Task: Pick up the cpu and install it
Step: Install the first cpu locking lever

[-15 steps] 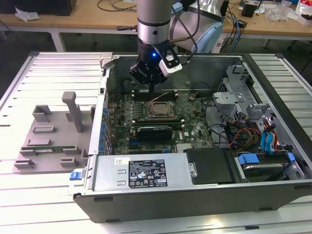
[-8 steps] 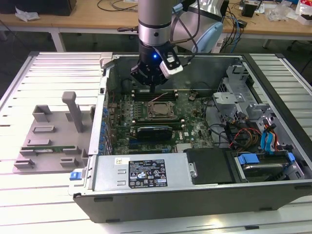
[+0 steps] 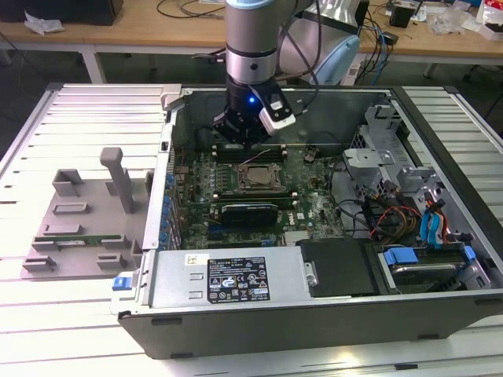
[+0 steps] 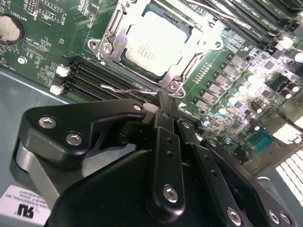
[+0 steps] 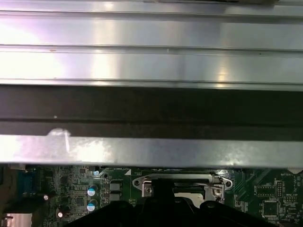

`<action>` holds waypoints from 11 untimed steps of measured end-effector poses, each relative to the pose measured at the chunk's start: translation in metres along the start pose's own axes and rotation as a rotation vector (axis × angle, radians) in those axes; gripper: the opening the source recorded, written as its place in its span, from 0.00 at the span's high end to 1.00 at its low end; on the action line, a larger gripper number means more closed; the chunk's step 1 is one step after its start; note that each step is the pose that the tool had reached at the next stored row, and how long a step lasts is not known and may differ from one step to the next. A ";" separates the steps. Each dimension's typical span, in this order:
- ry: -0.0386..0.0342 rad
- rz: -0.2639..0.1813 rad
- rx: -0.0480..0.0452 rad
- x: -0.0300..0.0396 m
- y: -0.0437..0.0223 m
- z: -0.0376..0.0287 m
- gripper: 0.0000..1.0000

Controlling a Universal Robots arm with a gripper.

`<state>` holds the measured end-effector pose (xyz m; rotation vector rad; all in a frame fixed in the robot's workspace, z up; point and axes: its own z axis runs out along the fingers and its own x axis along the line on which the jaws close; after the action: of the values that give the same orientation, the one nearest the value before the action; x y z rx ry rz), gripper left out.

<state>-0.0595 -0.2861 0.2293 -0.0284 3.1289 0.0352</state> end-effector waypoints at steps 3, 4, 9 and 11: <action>0.0004 -0.022 0.0013 -0.0013 0.0047 0.0055 0.89; 0.0007 -0.039 0.0011 -0.0013 0.0057 0.0065 0.89; 0.0011 -0.044 0.0010 -0.0040 0.0087 0.0106 0.89; 0.0015 -0.044 0.0010 -0.0072 0.0086 0.0124 0.89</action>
<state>-0.0523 -0.2771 0.2172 -0.0967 3.1286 0.0332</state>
